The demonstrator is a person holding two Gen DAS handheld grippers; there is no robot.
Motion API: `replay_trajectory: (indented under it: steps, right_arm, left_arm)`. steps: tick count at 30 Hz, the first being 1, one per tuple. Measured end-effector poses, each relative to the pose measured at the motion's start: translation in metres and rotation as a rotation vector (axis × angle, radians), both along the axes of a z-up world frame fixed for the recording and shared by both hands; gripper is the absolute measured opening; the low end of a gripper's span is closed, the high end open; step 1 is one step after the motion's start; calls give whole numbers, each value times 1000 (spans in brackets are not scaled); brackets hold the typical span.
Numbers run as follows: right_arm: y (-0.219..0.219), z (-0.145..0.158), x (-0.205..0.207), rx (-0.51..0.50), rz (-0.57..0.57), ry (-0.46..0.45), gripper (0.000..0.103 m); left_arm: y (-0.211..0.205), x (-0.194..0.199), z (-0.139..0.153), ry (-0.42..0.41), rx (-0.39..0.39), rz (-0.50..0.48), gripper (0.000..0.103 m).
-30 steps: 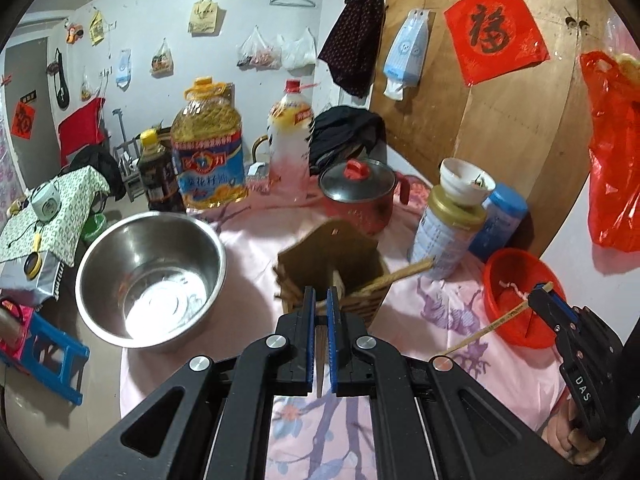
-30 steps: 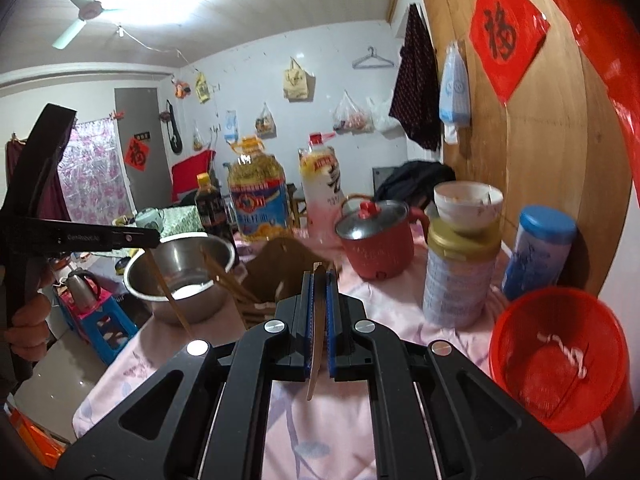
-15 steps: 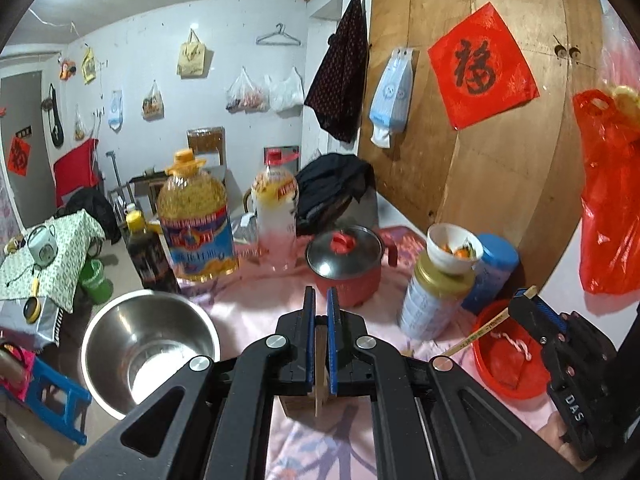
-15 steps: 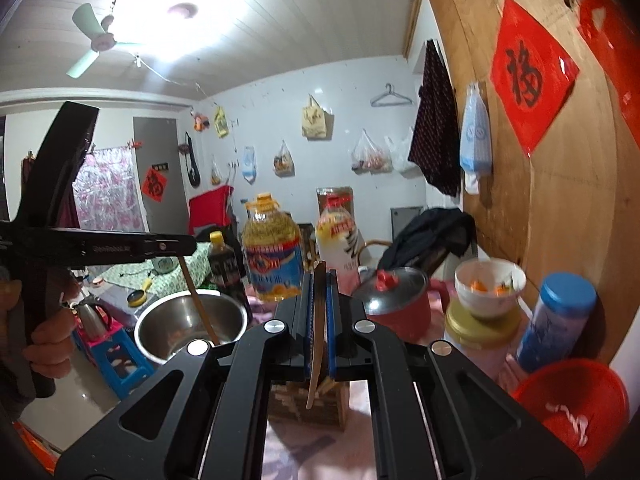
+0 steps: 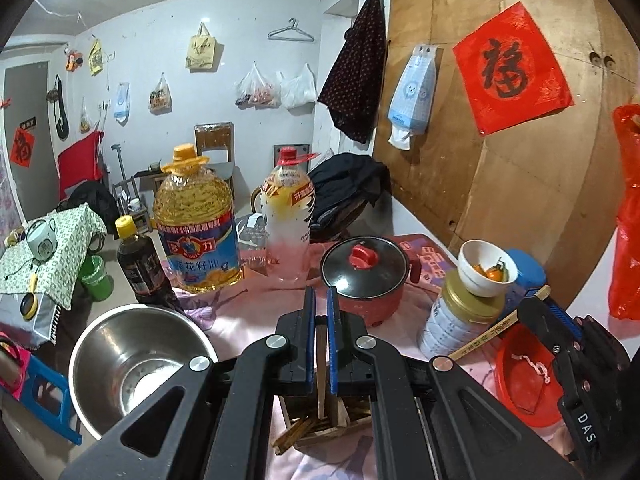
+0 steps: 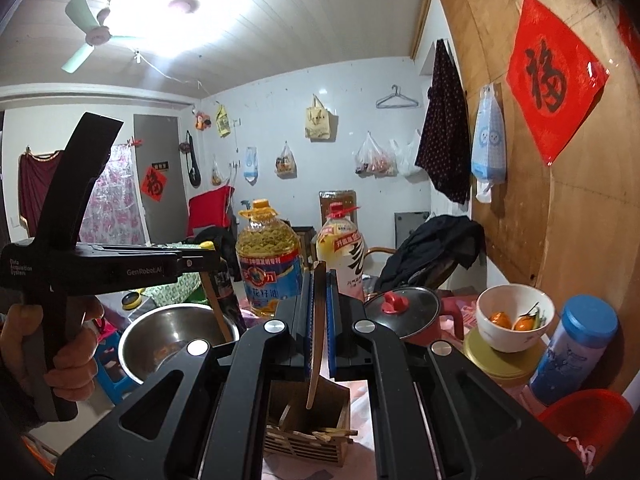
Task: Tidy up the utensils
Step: 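Carry the left tool's chopstick into the wooden holder while the right tool carries its own, then open both tools to release the chopsticks into the holder and withdraw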
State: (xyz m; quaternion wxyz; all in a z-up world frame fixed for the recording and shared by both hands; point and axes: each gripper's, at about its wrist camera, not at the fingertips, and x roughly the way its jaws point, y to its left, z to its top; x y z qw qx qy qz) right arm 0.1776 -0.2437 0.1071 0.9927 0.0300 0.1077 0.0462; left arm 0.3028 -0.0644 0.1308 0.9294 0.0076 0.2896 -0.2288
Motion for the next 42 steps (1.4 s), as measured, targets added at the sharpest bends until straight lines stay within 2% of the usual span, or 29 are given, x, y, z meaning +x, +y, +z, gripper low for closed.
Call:
replay_trajectory:
  steps: [3, 4, 6, 8, 11, 14, 27, 31, 37, 42]
  right_arm:
    - [2, -15, 15, 17, 9, 40, 8]
    - [6, -27, 21, 8, 15, 67, 11]
    - [10, -49, 31, -4, 7, 141, 11]
    - [11, -58, 29, 11, 14, 161, 11]
    - [11, -61, 21, 1, 8, 156, 11]
    - [8, -61, 12, 4, 7, 158, 11]
    - [1, -59, -27, 29, 13, 154, 23]
    - [0, -60, -42, 28, 31, 164, 28]
    - [-9, -78, -50, 38, 52, 264, 44]
    - [-13, -107, -50, 65, 41, 398, 50]
  left_arm:
    - [2, 12, -17, 24, -6, 7, 7]
    - [3, 15, -23, 35, -7, 18, 11]
    - [8, 19, -40, 83, -13, 47, 47]
    - [13, 17, -49, 107, -32, 60, 48]
    - [22, 11, -60, 134, -16, 77, 49]
    - [31, 4, -66, 148, -4, 114, 53]
    - [50, -52, -66, 153, -2, 213, 71]
    - [50, -73, -70, 157, 23, 259, 74]
    - [47, -102, -89, 212, 44, 341, 83]
    - [45, -129, -119, 295, 112, 394, 87]
